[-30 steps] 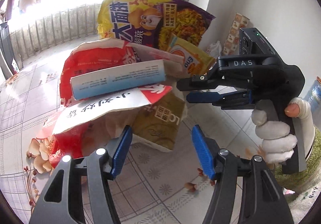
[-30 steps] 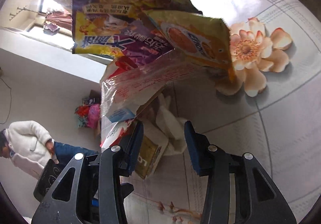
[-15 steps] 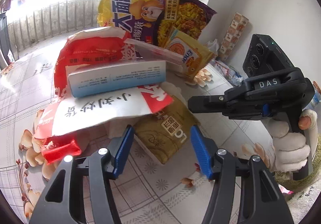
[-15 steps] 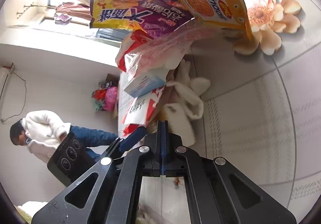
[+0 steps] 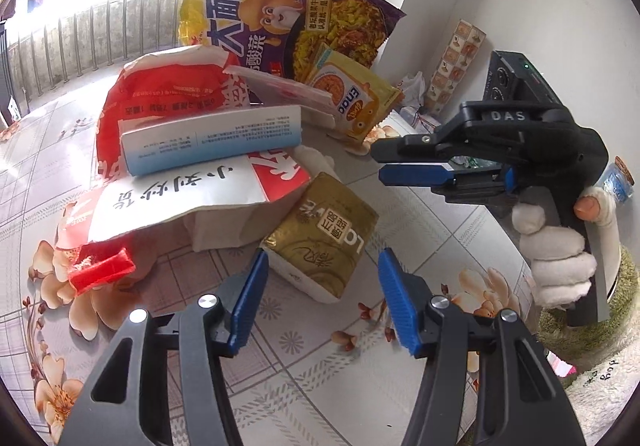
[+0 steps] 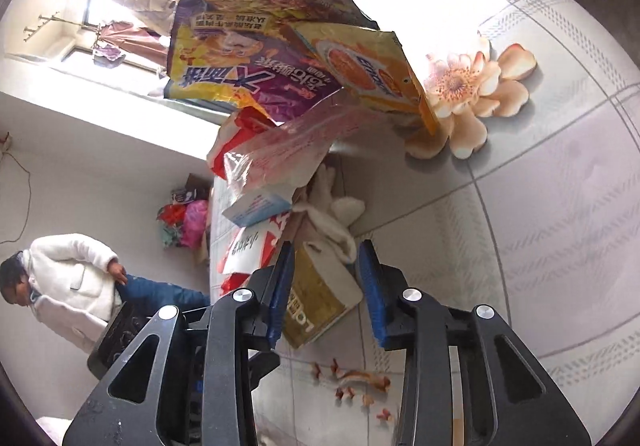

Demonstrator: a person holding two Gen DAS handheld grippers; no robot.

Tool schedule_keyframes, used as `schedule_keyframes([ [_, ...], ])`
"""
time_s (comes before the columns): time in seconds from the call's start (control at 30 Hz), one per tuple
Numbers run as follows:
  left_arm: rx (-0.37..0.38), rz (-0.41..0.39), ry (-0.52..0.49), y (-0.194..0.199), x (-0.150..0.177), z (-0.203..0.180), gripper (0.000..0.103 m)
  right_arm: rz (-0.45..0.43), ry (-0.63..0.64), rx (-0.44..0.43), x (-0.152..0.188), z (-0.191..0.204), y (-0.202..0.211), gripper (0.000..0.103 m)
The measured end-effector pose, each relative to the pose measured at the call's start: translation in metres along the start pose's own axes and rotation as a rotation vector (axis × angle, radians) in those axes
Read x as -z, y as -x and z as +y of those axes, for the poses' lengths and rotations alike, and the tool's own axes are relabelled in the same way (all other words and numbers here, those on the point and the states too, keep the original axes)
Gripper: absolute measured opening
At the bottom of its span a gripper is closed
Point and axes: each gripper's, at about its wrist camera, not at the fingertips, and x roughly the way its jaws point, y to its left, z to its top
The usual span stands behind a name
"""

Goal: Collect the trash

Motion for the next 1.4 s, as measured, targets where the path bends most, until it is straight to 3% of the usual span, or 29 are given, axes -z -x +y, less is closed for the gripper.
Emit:
schedule_keyframes([
  [0.3,-0.014,0.018,-0.005,-0.011,-0.008,0.004,0.055,0.055,0.084,0.078,-0.025,0.012,-0.058,0.036],
  [0.33,-0.012,0.021,-0.005,-0.013,-0.007,0.005,0.055,0.056,0.102,0.089,-0.025,0.016,-0.061,0.034],
  [0.4,-0.010,0.025,-0.004,-0.014,-0.006,0.005,0.055,0.076,0.130,0.121,-0.022,0.021,-0.067,0.009],
  [0.57,0.003,0.040,-0.004,-0.014,-0.005,0.005,0.055,0.089,0.111,0.107,-0.014,0.017,-0.066,0.003],
  [0.9,0.079,0.077,-0.069,-0.007,0.004,-0.022,0.055,0.029,-0.025,0.097,0.033,-0.012,-0.009,0.003],
  [1.23,0.103,0.077,-0.118,-0.014,-0.001,-0.043,0.055,-0.190,-0.194,0.255,0.083,-0.053,0.077,0.004],
  [1.37,0.103,0.088,-0.125,-0.013,-0.003,-0.045,0.061,-0.155,-0.198,0.239,0.101,-0.056,0.088,0.013],
  [1.4,0.101,0.094,-0.126,-0.011,-0.001,-0.045,0.062,-0.141,-0.183,0.252,0.107,-0.057,0.090,0.023],
])
